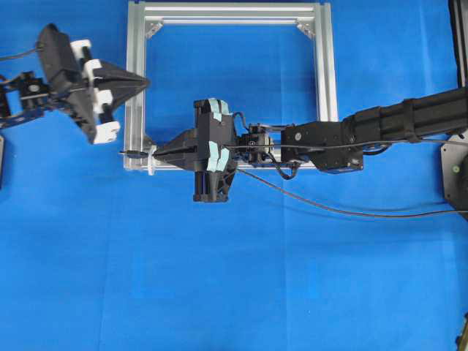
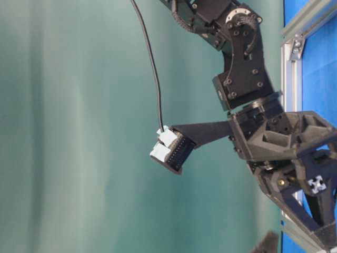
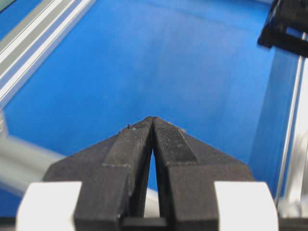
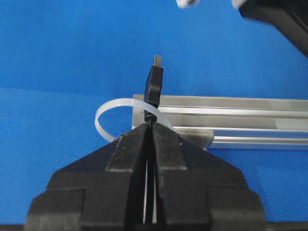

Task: Insert the wire through the string loop located on the left side.
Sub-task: 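Move the open left gripper toward the plug emerging from the loop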

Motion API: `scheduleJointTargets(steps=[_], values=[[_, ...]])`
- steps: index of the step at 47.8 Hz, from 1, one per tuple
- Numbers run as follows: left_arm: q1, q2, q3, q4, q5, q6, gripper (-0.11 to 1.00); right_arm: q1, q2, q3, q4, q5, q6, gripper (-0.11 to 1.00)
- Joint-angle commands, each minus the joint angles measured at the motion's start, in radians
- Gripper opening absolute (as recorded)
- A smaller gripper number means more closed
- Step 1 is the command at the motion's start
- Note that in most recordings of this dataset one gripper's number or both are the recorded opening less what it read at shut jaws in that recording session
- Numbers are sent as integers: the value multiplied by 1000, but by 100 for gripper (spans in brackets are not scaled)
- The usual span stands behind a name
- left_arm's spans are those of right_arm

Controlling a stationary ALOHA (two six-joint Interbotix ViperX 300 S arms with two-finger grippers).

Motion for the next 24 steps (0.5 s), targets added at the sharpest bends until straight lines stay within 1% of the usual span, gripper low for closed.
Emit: scheduleJointTargets(steps=[1,6,15,19,24], values=[[18,-52,34,2,3,2,0,2,-20,-12,-2,-3,0,0],[40,-78,66,3,20,0,0,2,-20,-12,-2,-3,0,0],[34,-94,69,3,31,-2,0,2,-20,-11,-2,-3,0,0],[3,-101,67,5,29,-3,0,2,-20,-11,-2,-3,0,0],[-75,-121,72,5,31,-3,0,2,-20,-11,-2,-3,0,0]])
